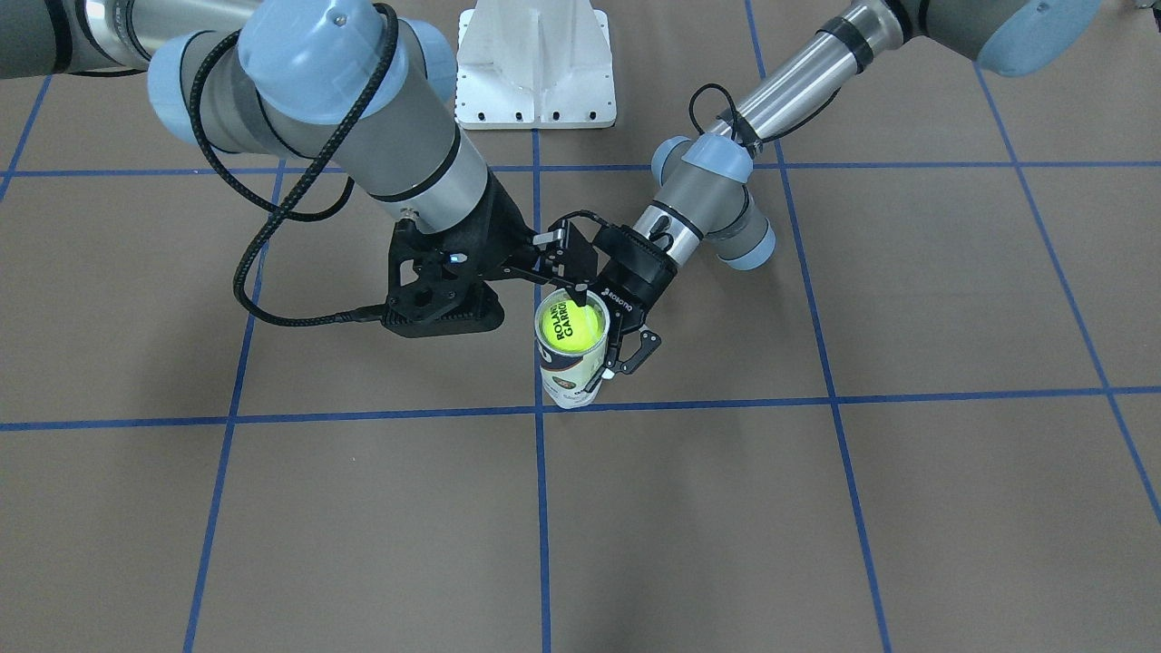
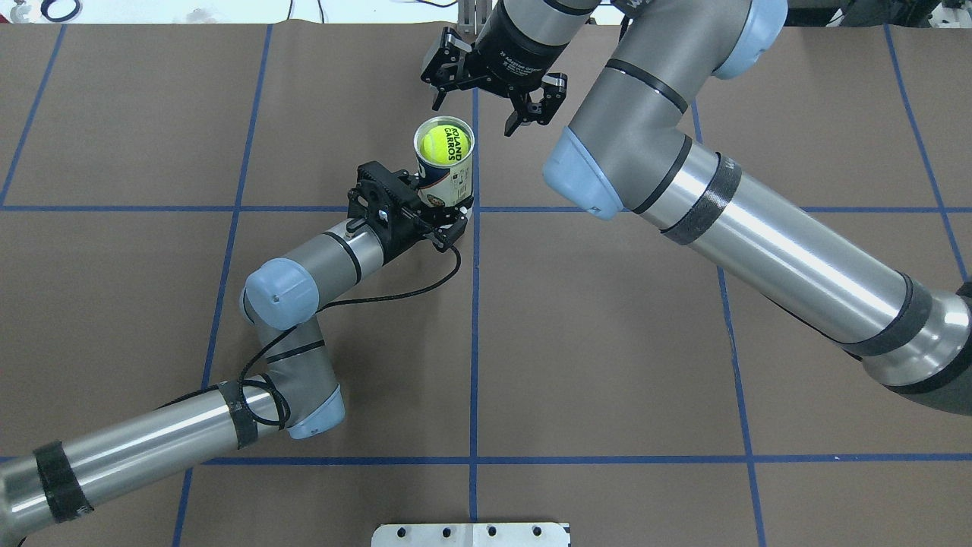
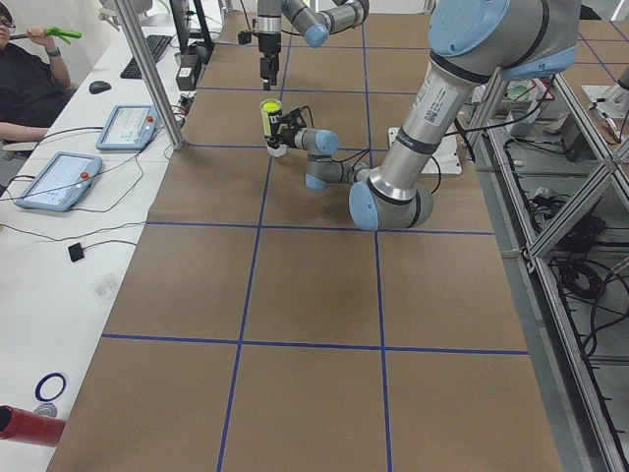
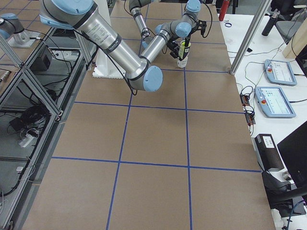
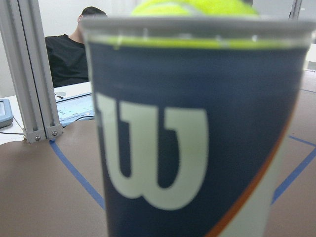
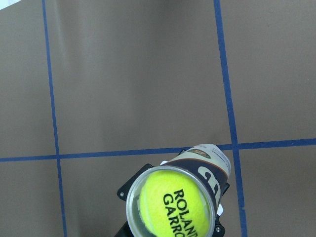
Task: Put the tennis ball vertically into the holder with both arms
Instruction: 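Open the right gripper and raise it above the can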
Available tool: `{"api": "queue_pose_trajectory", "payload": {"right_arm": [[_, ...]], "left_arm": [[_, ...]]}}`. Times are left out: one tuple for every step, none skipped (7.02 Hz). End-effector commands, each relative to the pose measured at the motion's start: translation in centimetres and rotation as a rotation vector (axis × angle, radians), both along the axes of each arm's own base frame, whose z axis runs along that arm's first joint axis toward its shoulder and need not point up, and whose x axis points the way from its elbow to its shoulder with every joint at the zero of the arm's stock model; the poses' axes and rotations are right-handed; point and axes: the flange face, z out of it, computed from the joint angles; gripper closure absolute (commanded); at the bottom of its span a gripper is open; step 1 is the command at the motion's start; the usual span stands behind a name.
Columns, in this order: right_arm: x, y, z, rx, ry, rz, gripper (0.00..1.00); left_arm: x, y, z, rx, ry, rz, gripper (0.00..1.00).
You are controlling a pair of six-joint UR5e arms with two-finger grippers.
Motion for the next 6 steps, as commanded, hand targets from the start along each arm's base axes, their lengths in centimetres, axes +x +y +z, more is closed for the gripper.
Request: {"api": "queue_pose_trajectory", "payload": {"right_arm": [[0.08,-0.21,0.99,-0.005,0.011,0.006,0.01],[-0.01,-0.15,1.0,-0.004,0.011,0.004,0.01],[-0.01,-0.16,1.0,-0.005,0.012,0.006,0.01],[-0.01,-0.16,1.0,-0.005,0.012,0.006,0.01],[-0.01,-0.16,1.0,-0.005,0.012,0.006,0.01],[-0.01,-0.16,1.0,-0.005,0.012,0.006,0.01]], "left_arm": [[0.04,0.04,0.04,0.0,-0.001,0.001,0.26],[0.04,0.04,0.04,0.0,-0.001,0.001,0.23],[0.04,0.04,0.04,0.0,-0.001,0.001,0.22],[0.03,0.03,0.04,0.002,-0.003,-0.001,0.14],[-0.05,-0.05,0.04,0.003,-0.004,-0.003,0.12],[-0.05,-0.06,0.04,0.003,-0.004,-0.003,0.08]]}}
